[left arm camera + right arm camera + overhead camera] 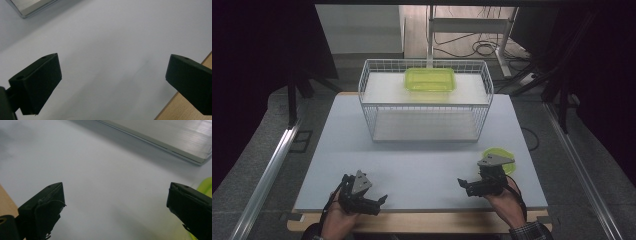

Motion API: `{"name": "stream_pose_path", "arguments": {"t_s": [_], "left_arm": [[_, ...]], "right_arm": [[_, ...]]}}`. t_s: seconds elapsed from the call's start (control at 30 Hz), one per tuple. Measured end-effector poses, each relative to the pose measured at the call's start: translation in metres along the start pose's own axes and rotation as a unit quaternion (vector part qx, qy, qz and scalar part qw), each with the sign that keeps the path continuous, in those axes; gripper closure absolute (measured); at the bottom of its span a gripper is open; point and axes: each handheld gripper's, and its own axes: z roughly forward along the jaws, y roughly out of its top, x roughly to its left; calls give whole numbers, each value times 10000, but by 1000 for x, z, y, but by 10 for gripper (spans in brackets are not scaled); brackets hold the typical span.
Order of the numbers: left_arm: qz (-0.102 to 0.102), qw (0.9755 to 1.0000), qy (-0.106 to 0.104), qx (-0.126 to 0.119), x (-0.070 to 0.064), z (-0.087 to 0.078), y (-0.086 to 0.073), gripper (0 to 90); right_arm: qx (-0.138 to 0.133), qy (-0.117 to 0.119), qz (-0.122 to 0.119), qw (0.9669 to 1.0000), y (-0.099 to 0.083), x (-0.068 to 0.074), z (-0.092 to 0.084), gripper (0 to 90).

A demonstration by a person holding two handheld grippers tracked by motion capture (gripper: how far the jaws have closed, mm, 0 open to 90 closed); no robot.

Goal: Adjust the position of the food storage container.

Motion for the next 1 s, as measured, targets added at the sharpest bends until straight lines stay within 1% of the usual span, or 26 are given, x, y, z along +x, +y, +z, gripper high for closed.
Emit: {"name": "stream_pose_path", "arguments": {"t_s": [0.17, 0.23, 0.3, 0.37, 0.43, 0.53, 0.63, 0.7, 0.73, 0.83, 0.9, 0.93, 1.0], "left_arm": [[-13, 10000, 5, -5, 1, 0, 0, 0], [-5, 10000, 12, 0, 0, 0, 0, 0], [-1, 10000, 15, 8, 0, 0, 0, 0], [-1, 10000, 20, 15, 0, 0, 0, 0], [-5, 10000, 30, 26, 0, 0, 0, 1], [-11, 10000, 37, 27, 0, 1, 0, 1], [-6, 10000, 41, 41, 0, 1, 0, 1], [1, 10000, 55, 56, 0, 1, 0, 1], [5, 10000, 56, 60, 0, 1, 0, 1], [2, 10000, 61, 64, 0, 1, -1, 1], [-10, 10000, 60, 57, 0, 1, -1, 1], [-11, 10000, 62, 57, 0, 1, -1, 1], [-8, 10000, 69, 58, -1, 1, -1, 1]], "right_arm": [[-69, -58, 150, 9998, 3, -4, -6, 4], [15, -119, 227, 9997, 5, -7, -9, 53], [16, -206, 328, 9992, 5, -13, -13, 115], [10, -225, 427, 9988, 5, -20, -17, 206], [-19, -337, 437, 9985, 4, -26, -21, 321], [28, -402, 547, 9977, 3, -38, -28, 477], [14, -427, 689, 9967, 0, -49, -32, 586], [-24, -514, 743, 9959, -2, -56, -35, 657], [-34, -560, 792, 9953, -3, -59, -38, 708], [-76, -647, 812, 9946, -4, -66, -42, 808], [-102, -753, 829, 9937, -5, -72, -47, 874], [-107, -783, 843, 9933, -6, -75, -49, 890], [-110, -869, 870, 9923, -7, -79, -52, 893]]}}
